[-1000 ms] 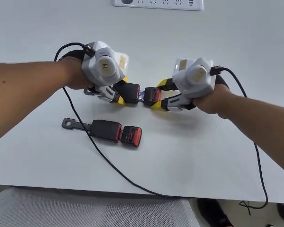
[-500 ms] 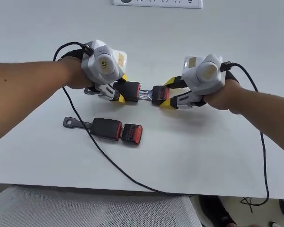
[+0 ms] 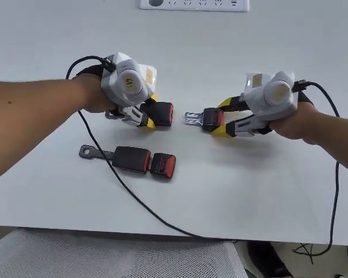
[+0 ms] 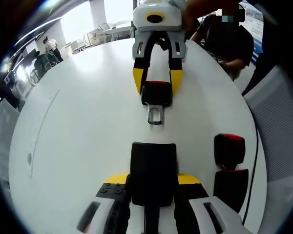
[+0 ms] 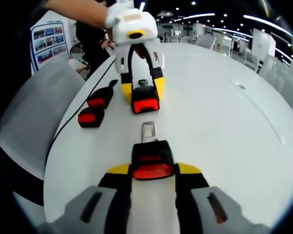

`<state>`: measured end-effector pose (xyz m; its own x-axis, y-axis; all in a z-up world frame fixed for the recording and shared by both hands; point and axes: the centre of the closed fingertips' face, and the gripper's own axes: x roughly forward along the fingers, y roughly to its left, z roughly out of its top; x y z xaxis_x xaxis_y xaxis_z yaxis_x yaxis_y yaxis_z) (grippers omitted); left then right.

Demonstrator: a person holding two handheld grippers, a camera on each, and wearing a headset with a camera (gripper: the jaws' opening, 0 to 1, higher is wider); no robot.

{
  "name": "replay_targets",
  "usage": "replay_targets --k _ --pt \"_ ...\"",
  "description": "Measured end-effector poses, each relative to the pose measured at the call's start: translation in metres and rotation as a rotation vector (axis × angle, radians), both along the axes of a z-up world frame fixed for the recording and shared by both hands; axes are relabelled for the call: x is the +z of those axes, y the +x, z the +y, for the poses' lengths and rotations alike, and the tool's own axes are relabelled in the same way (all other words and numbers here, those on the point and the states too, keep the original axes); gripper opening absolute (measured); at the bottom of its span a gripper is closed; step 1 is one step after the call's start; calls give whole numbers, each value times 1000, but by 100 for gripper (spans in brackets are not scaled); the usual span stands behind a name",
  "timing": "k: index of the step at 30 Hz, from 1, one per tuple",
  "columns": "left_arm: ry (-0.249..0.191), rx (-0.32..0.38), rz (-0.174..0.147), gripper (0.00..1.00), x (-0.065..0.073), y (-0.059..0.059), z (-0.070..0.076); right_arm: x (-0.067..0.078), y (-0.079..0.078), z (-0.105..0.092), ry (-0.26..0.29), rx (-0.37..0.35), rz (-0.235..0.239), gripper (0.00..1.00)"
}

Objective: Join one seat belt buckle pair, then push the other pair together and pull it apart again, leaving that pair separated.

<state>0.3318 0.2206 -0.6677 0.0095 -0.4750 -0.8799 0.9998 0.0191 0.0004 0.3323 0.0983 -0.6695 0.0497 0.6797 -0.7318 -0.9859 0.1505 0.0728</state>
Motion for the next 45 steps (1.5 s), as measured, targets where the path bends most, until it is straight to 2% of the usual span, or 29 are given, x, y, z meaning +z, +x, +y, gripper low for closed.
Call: replay_targets --k 10,25,39,43,45 --pt "18 -7 2 35 0 1 -1 -2 2 -38 -16 -20 4 34" --pt "31 -8 2 35 0 5 -3 -1 2 -78 -41 -56 3 34" --pt "47 -5 1 35 -2 7 -4 -1 -3 -98 -67 -70 7 35" --pt "57 12 5 35 -3 7 -4 -1 -3 -99 -68 -66 4 35" --pt "56 57 19 35 -3 7 -3 -1 -3 -99 -73 -65 6 35"
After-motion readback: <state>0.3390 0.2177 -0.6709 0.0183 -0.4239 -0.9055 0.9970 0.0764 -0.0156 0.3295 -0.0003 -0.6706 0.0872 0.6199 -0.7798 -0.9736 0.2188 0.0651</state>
